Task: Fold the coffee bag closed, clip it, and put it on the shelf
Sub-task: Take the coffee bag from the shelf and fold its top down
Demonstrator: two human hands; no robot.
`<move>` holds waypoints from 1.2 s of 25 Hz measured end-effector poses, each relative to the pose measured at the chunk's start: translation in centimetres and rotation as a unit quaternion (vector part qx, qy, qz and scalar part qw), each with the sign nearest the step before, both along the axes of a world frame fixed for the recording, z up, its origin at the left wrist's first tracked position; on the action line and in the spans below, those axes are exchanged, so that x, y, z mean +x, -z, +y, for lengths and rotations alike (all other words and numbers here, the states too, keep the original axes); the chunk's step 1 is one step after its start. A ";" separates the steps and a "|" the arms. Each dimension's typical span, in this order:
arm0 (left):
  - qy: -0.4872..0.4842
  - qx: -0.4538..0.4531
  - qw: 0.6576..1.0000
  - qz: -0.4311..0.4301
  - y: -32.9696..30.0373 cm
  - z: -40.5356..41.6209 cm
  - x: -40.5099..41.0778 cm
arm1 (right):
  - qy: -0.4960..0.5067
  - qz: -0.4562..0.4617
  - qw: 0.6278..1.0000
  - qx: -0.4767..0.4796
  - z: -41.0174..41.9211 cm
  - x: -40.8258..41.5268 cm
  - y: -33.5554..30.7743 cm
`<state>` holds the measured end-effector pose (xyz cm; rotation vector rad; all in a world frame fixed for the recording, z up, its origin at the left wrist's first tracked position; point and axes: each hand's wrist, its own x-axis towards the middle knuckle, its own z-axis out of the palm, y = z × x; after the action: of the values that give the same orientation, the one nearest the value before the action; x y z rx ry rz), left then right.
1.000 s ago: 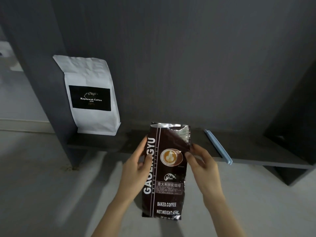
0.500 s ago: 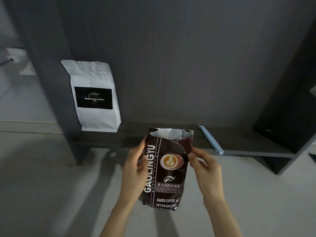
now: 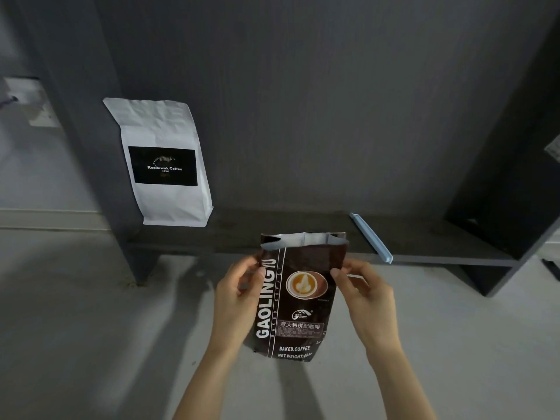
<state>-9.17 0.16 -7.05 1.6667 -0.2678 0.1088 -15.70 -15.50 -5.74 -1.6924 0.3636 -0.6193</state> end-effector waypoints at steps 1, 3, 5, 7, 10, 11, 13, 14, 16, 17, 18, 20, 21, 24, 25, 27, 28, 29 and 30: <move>0.006 -0.011 1.000 0.004 -0.1 0.0 -0.2 | 0.003 -0.006 1.000 0.001 0.0 -0.1 0.0; 0.019 -0.023 1.000 0.001 -0.4 -0.1 -0.6 | 0.005 -0.026 0.999 0.031 0.0 -0.2 -0.2; 0.024 -0.022 0.999 -0.003 -0.4 -0.1 -0.8 | -0.003 -0.035 0.998 0.053 0.0 -0.2 -0.3; 0.022 -0.033 0.999 0.002 -0.5 -0.1 -0.9 | -0.012 -0.031 0.998 0.060 0.0 -0.2 -0.2; 0.018 -0.038 0.999 0.020 -0.6 0.1 -0.8 | -0.038 -0.019 0.998 0.055 -0.1 -0.3 0.4; 0.020 -0.038 0.999 0.024 -0.6 0.3 -0.8 | -0.047 -0.013 0.998 0.048 -0.2 -0.4 0.5; 0.023 -0.033 0.999 0.023 -0.8 0.4 -0.8 | -0.058 -0.006 0.998 0.037 -0.2 -0.4 0.5; 0.024 -0.026 0.999 0.017 -1.0 0.4 -0.8 | -0.059 -0.005 0.998 0.035 -0.2 -0.5 0.4; 0.036 -0.018 0.999 0.008 -1.3 0.5 -0.8 | -0.062 -0.002 0.997 0.048 -0.2 -0.6 0.1; 0.051 -0.016 0.999 0.007 -1.4 0.5 -0.8 | -0.066 -0.001 0.996 0.059 -0.3 -0.7 0.0; 0.071 -0.014 0.997 0.007 -1.4 0.6 -0.8 | -0.073 0.002 0.995 0.067 -0.4 -0.8 -0.2; 0.113 -0.022 0.993 0.018 -1.3 0.7 -0.9 | -0.094 0.013 0.993 0.072 -0.5 -1.1 -0.5; 0.125 -0.031 0.991 0.029 -1.1 0.8 -0.9 | -0.111 0.015 0.991 0.076 -0.6 -1.2 -0.5; 0.145 -0.025 0.988 0.055 0.1 1.1 -0.4 | -0.161 0.029 0.983 0.083 -0.8 -1.1 0.8; 0.159 -0.008 0.985 0.059 0.6 1.1 -0.2 | -0.158 0.039 0.984 0.078 -0.7 -1.0 1.2; 0.182 0.027 0.981 0.065 1.7 1.0 0.0 | -0.136 0.046 0.987 0.076 -0.5 -0.7 1.9; 0.187 0.040 0.979 0.065 2.1 0.9 0.1 | -0.126 0.046 0.988 0.073 -0.4 -0.5 2.2; 0.185 0.052 0.979 0.063 2.5 0.9 0.2 | -0.115 0.048 0.990 0.065 -0.3 -0.4 2.4; 0.179 0.062 0.980 0.060 2.7 0.8 0.3 | -0.100 0.052 0.992 0.055 -0.3 -0.3 2.7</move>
<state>-8.86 1.00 -9.80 1.7144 -0.4858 -0.2824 -16.04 -15.83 -8.41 -1.6349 0.2925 -0.3584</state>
